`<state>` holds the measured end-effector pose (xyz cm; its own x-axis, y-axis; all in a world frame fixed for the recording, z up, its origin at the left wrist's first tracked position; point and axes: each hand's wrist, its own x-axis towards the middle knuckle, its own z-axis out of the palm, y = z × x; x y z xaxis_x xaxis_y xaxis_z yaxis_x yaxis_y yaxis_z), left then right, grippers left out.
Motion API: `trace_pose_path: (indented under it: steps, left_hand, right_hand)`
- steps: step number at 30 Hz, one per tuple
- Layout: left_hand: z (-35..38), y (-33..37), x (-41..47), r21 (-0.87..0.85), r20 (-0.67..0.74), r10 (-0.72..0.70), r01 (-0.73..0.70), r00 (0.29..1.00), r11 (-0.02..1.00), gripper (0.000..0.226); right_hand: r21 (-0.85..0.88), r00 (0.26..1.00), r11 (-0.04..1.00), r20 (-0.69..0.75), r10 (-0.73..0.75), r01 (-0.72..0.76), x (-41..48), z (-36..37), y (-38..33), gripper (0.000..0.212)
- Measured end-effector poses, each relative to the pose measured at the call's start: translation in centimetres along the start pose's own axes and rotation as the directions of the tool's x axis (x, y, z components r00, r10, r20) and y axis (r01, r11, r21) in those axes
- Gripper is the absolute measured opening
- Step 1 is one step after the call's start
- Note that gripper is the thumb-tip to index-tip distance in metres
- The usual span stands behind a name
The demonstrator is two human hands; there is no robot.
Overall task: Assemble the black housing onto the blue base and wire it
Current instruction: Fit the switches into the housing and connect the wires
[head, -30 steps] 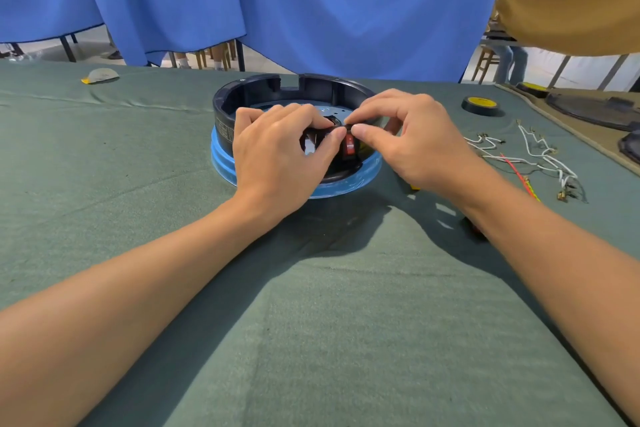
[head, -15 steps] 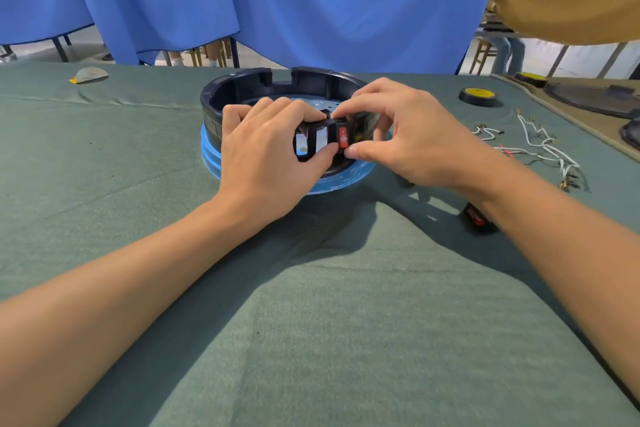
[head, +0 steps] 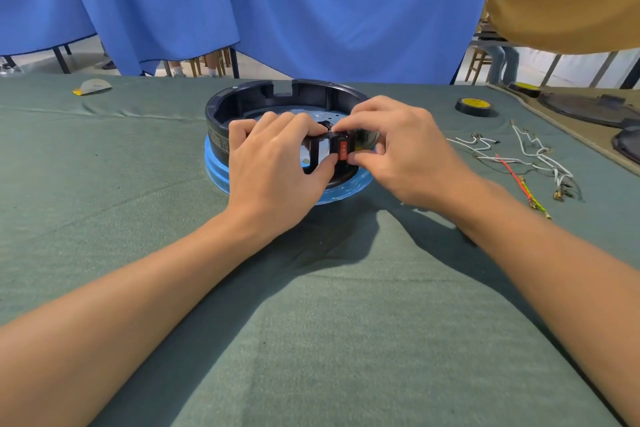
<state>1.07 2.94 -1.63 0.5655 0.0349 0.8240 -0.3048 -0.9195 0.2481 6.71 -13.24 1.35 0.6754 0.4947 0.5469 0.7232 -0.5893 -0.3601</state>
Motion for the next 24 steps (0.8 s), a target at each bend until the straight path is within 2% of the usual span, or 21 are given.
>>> trace_pose_path:
  steps: [10, 15, 20, 24]
  left_hand:
    - [0.2, 0.5, 0.3, -0.059, -0.078, -0.080, 0.075, 0.994, 0.995, 0.029]
    - [0.3, 0.7, 0.2, -0.039, -0.073, -0.072, 0.069, 0.995, 0.997, 0.028]
    - [0.3, 0.6, -0.1, -0.018, -0.067, -0.025, 0.024, 0.997, 1.000, 0.028]
    - [0.4, 0.6, -0.5, 0.119, -0.056, 0.052, -0.045, 0.997, 0.992, 0.031]
  right_hand:
    - [0.112, 0.999, 0.993, 0.005, -0.041, 0.040, -0.3, -0.5, 0.4, 0.023]
    - [0.070, 0.998, 0.997, -0.062, 0.021, -0.016, -0.4, -0.2, 0.3, 0.020]
    - [0.003, 0.999, 0.999, -0.021, 0.032, -0.032, -1.0, -1.4, -0.2, 0.023]
    - [-0.051, 0.990, 0.991, -0.067, 0.122, -0.126, -1.8, -5.3, 1.0, 0.018]
